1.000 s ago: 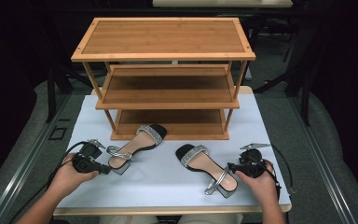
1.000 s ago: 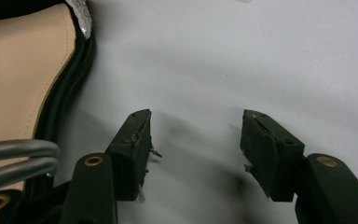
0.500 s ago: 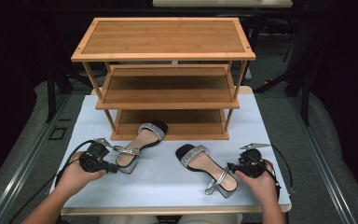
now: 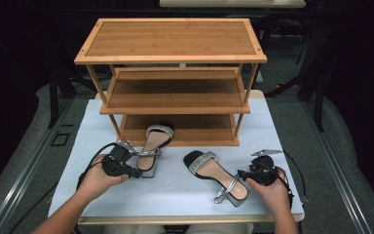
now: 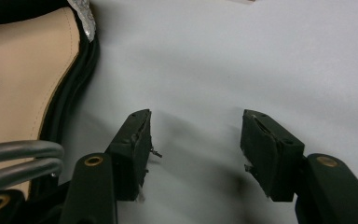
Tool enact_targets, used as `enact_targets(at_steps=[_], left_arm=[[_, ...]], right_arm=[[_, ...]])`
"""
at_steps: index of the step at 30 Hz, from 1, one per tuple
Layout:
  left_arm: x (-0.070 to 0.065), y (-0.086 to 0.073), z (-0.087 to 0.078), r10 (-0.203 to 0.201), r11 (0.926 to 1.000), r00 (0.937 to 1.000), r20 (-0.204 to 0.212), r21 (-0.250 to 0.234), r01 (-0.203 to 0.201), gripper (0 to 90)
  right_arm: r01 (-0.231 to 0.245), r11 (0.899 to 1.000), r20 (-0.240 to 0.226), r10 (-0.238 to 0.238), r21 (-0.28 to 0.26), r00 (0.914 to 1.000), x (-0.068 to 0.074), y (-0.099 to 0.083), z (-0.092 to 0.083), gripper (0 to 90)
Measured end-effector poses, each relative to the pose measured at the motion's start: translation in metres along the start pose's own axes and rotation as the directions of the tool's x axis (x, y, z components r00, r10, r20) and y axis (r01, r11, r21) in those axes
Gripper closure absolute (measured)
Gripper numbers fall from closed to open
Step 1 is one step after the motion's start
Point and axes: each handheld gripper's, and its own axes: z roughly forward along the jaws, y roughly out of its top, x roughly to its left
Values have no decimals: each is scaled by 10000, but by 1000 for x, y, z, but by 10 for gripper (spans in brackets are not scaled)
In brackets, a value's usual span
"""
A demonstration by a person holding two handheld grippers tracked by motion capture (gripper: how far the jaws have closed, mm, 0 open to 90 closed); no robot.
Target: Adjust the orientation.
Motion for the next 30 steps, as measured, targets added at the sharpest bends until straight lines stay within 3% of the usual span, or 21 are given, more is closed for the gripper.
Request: enact_targets(at_steps=[7, 9, 14, 19, 25, 30], left_arm=[[0, 17, 4, 14, 9993, 9996, -299, -374, -25, 900], [1, 22, 7, 149, 9997, 9990, -414, -206, -157, 900], [6, 34, 18, -132, 9995, 9980, -626, -297, 113, 900], [9, 45, 23, 43, 9998, 9958, -914, -170, -59, 900], [15, 57, 29, -56, 9996, 9928, -1198, -285, 22, 900], [23, 64, 34, -308, 9986, 9941, -1042, -449, 262, 900]], right_arm=[[10, 10000, 6, -10, -6, 10000, 0, 0, 0, 428], [9, 10000, 0, -9, -8, 10000, 0, 0, 0, 429], [6, 10000, 12, -6, -17, 10000, 0, 0, 0, 428], [-39, 10000, 15, 39, -15, 10000, -1, 0, 0, 428], [-3, 10000, 5, 3, -19, 10000, -1, 0, 0, 428], [37, 10000, -2, -37, -14, 10000, -1, 0, 0, 428]])
